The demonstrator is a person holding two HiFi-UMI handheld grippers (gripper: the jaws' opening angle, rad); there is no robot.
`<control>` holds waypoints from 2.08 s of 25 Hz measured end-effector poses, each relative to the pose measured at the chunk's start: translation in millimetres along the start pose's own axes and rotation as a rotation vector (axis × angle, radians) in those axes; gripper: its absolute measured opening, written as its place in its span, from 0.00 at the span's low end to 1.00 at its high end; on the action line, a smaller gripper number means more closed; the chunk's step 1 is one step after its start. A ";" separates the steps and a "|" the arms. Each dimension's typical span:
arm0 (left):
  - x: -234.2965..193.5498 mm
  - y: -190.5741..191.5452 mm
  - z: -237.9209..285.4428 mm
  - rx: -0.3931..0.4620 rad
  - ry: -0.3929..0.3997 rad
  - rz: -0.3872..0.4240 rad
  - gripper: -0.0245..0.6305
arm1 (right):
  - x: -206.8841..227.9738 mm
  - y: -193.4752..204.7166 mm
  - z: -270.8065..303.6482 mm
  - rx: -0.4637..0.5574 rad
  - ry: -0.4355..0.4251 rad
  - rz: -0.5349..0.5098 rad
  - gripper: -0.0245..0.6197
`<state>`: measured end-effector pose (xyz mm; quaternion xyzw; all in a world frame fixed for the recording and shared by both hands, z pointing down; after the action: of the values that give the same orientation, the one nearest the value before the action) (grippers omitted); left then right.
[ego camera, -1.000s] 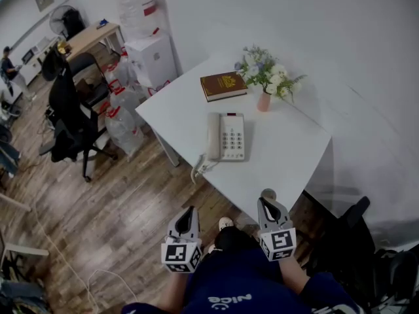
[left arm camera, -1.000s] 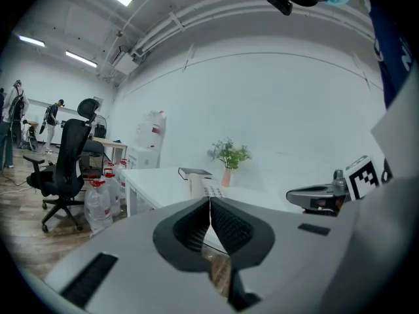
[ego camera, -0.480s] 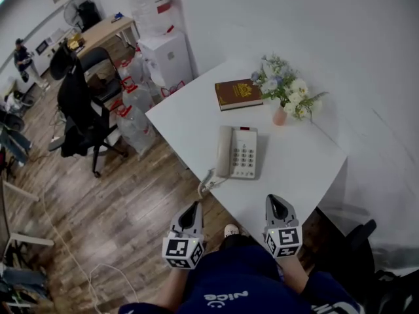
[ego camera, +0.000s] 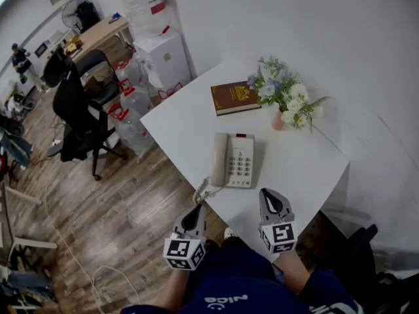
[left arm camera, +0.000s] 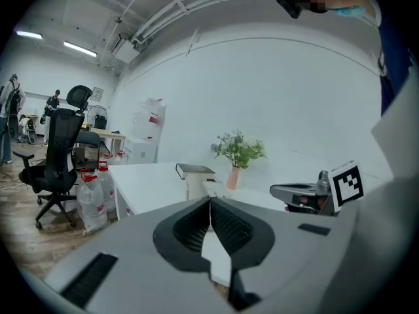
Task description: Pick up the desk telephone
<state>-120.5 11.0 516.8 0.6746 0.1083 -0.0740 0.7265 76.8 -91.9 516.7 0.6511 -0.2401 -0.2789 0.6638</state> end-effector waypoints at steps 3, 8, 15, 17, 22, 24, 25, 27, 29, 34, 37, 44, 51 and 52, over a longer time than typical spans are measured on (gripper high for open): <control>0.4 -0.4 8.7 0.001 0.010 -0.007 0.07 | 2.7 -0.5 2.4 -0.003 0.007 0.005 0.07; -4.6 1.0 23.6 -0.018 0.027 -0.028 0.07 | 7.3 0.0 5.9 -0.022 0.028 0.021 0.07; -23.5 3.2 51.7 -0.082 0.070 -0.034 0.07 | 12.6 1.2 24.1 -0.048 0.080 0.044 0.07; -29.1 1.7 60.6 -0.093 0.085 -0.044 0.07 | 10.8 3.0 31.3 -0.063 0.076 0.056 0.07; -40.5 3.0 81.5 -0.165 0.146 -0.063 0.07 | 6.4 8.2 50.1 -0.123 0.062 0.121 0.08; -45.5 3.6 88.1 -0.181 0.148 -0.086 0.07 | 7.7 10.3 53.8 -0.143 0.067 0.152 0.11; -47.6 3.5 91.8 -0.186 0.151 -0.103 0.07 | 9.1 11.0 56.1 -0.152 0.069 0.169 0.18; -49.3 3.3 99.8 -0.202 0.180 -0.150 0.10 | 13.2 11.8 61.3 -0.169 0.076 0.199 0.28; -49.6 4.7 107.7 -0.231 0.223 -0.218 0.30 | 16.7 11.7 66.3 -0.179 0.079 0.218 0.28; -56.4 11.8 127.7 -0.312 0.265 -0.334 0.42 | 25.1 16.3 76.7 -0.204 0.054 0.320 0.36; -57.8 16.3 141.5 -0.379 0.319 -0.341 0.48 | 33.7 21.2 84.2 -0.224 0.056 0.383 0.37; -70.3 27.5 175.1 -0.469 0.331 -0.449 0.50 | 47.1 36.9 105.3 -0.271 0.041 0.494 0.39; -81.3 43.9 204.3 -0.573 0.306 -0.620 0.53 | 62.0 58.7 126.0 -0.306 0.037 0.643 0.40; -82.7 46.0 208.7 -0.581 0.309 -0.644 0.54 | 63.4 61.5 129.2 -0.309 0.030 0.671 0.40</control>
<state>-176.7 -196.5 596.3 0.3781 0.4357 -0.1612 0.8008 38.5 -229.8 580.0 0.4325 -0.3855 -0.0691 0.8122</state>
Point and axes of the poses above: the fingertips, and each gripper's own axes: z forward along the fingers, x to its right, y out of its underside, the point moved 4 cm from there along -z, backward along the fingers, and after that the axes turned 15 degrees about x, right-handed, at the moved point
